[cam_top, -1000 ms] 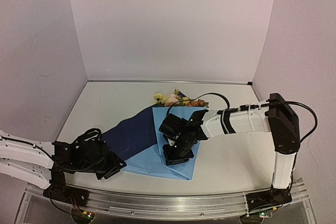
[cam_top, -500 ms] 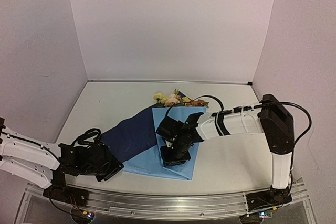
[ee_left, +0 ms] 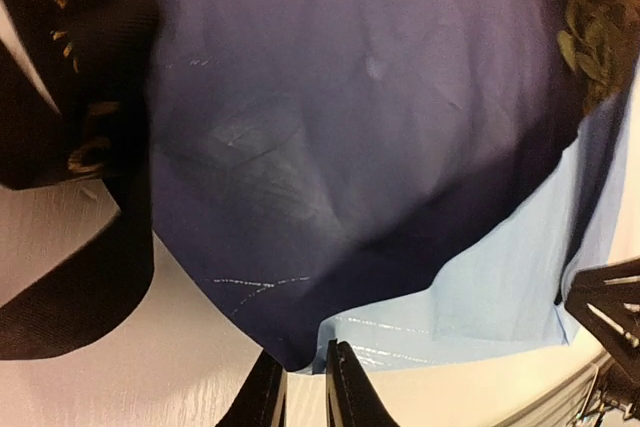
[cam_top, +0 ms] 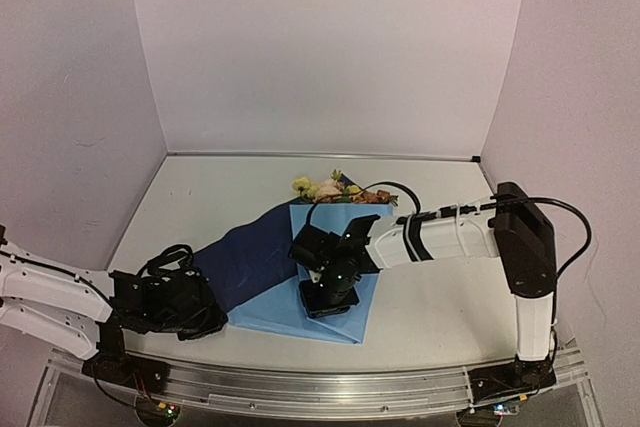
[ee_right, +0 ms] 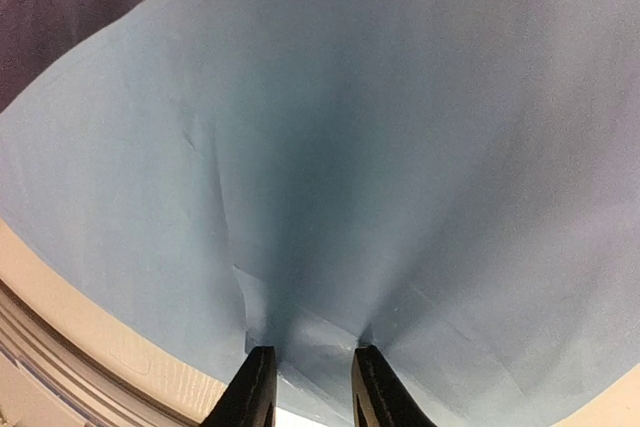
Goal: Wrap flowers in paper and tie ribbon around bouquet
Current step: Pick up the two-thirds-folded wrapping paper from the center of the board.
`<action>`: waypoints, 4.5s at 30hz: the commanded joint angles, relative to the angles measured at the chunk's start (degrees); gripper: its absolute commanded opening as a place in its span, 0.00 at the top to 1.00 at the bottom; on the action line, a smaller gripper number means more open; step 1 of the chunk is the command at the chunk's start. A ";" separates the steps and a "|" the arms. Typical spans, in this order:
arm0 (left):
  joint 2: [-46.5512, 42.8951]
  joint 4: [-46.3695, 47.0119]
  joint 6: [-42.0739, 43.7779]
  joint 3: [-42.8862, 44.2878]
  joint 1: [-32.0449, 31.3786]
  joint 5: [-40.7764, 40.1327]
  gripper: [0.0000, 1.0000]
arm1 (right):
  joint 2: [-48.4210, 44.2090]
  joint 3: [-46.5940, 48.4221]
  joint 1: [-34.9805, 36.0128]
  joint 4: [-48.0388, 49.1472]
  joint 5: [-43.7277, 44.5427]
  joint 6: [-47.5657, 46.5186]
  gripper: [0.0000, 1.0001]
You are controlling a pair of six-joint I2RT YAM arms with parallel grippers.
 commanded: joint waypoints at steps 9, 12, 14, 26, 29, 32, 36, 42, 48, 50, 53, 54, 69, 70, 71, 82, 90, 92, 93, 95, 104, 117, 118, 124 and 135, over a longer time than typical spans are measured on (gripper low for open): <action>-8.61 1.68 10.86 1.02 -0.14 -3.74 1.00 | 1.63 4.67 3.44 -6.44 6.40 -7.56 0.73; -6.89 3.66 12.55 2.13 -0.13 -3.58 1.00 | 2.11 4.70 4.06 -7.12 6.14 -7.97 0.73; -6.71 4.21 13.46 2.90 -0.14 -3.58 1.00 | 2.26 4.47 4.30 -7.45 6.25 -8.16 0.72; -8.12 8.25 16.06 3.93 -0.82 -1.63 1.00 | 5.50 4.88 6.52 -7.10 8.41 -8.76 0.72; -7.27 10.22 18.04 4.69 -1.17 -0.07 1.00 | 6.38 4.86 6.91 -7.10 8.66 -8.36 0.70; -6.03 12.33 20.23 5.23 -1.45 1.71 0.97 | 6.99 5.29 6.94 -7.09 9.81 -8.10 0.69; -4.73 10.58 17.27 4.86 -1.54 0.19 0.62 | 6.67 4.79 6.94 -6.54 9.82 -8.05 0.68; -3.78 7.51 7.16 2.84 -1.54 -1.52 0.33 | 5.96 4.09 6.94 -4.98 9.11 -7.69 0.67; -5.57 2.53 -2.17 2.30 -1.71 1.29 0.21 | 6.13 4.19 6.94 -4.20 7.24 -7.42 0.66; -7.71 0.74 -3.83 2.48 -2.62 1.27 0.15 | 6.19 4.05 6.94 -3.79 6.91 -7.27 0.65; -11.30 -1.40 -4.90 2.97 -4.45 -0.96 0.12 | 6.27 3.84 6.93 -3.09 6.59 -7.16 0.65; -12.26 -1.38 -4.71 2.94 -4.79 -1.47 0.10 | 6.35 3.80 6.93 -2.89 6.53 -7.13 0.65; 2.26 8.30 -6.65 4.34 -7.95 -2.09 0.07 | 6.52 2.80 6.92 -0.99 5.72 -6.29 0.64; 3.15 10.03 -6.64 4.01 -7.91 -3.00 0.08 | 6.51 2.61 6.92 -0.88 5.78 -6.22 0.64; 4.45 11.57 -6.50 3.98 -7.84 -3.98 0.09 | 6.48 2.45 6.94 -0.76 5.83 -6.17 0.64; 11.32 19.35 -9.65 2.28 -6.86 -8.69 0.27 | 6.43 1.59 6.94 -0.15 5.99 -5.61 0.63; 13.61 25.20 -13.11 -2.60 -6.55 -9.49 0.56 | 6.68 0.88 6.94 0.15 6.23 -5.12 0.63; 14.34 26.32 -14.10 -3.52 -6.56 -9.44 0.64 | 6.79 0.77 6.94 0.19 6.10 -5.15 0.63; 14.50 26.63 -14.52 -3.99 -6.55 -9.42 0.69 | 6.77 0.80 6.94 0.22 6.01 -5.15 0.63; 14.53 26.87 -15.06 -4.86 -6.56 -9.44 0.78 | 6.80 0.78 6.94 0.22 5.94 -5.21 0.63; 13.08 24.65 -12.36 -5.83 -6.57 -10.96 0.93 | 6.93 0.02 6.91 0.19 6.02 -5.07 0.63; 9.50 18.64 9.14 3.49 -8.81 -17.51 1.00 | 7.57 0.25 6.94 -0.29 5.37 -4.51 0.59; 9.52 18.75 11.18 4.42 -9.17 -17.89 1.00 | 7.60 0.26 6.94 -0.34 5.24 -4.57 0.59; 10.58 20.10 20.81 10.12 -11.34 -18.40 1.00 | 7.54 0.57 6.85 -0.94 4.72 -5.08 0.57; 9.83 22.31 24.45 11.00 -12.89 -16.68 1.00 | 6.42 -0.45 6.24 -0.77 3.25 -6.33 0.52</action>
